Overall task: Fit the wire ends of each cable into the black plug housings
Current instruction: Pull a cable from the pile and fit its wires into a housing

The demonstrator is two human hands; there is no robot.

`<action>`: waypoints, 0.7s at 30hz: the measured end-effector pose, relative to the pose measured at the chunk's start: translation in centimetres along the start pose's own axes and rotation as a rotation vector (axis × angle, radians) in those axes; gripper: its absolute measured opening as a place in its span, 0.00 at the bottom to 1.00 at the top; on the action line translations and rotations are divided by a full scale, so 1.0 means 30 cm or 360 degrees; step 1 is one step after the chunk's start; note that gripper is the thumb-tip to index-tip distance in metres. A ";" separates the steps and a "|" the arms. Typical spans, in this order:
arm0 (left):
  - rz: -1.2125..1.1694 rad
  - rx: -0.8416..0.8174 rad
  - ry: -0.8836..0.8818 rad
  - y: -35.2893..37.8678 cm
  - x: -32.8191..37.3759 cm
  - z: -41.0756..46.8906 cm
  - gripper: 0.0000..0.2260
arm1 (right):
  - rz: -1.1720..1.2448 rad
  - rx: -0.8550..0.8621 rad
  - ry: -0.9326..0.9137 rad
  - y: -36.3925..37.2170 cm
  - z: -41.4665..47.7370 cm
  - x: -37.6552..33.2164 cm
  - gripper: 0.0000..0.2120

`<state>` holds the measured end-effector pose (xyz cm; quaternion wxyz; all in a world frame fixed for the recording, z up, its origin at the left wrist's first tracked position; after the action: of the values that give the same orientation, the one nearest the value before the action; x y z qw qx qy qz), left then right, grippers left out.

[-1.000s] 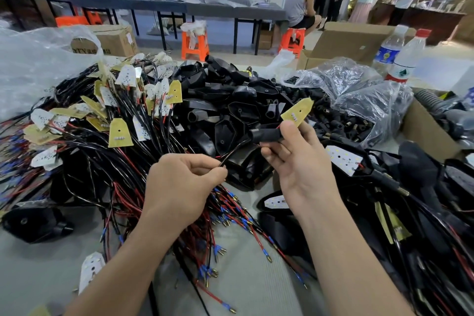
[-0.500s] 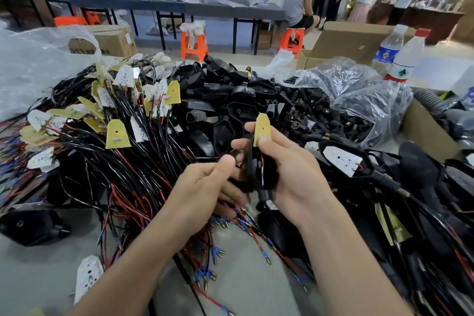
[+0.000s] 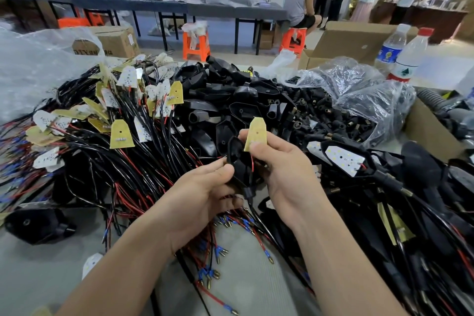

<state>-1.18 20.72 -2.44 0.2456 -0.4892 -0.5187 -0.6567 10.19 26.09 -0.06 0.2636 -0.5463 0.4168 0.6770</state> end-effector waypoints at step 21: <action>0.0946 0.0463 0.0549 -0.042 0.105 -0.027 0.19 | -0.1521 0.0614 -0.0573 0.067 -0.084 -0.126 0.04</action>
<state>-3.81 21.00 -0.16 0.5763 -0.4606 -0.3930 -0.5488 10.87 23.29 3.97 0.7046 -0.4920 0.1870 0.4758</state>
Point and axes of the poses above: each hand's wrist, its own z-axis towards the middle knuckle, its own y-axis out of the palm, x = y × z, the point moved 8 cm from there along z, towards the middle knuckle, and after that the axes turned 14 degrees about -x, right-handed, at the moved point
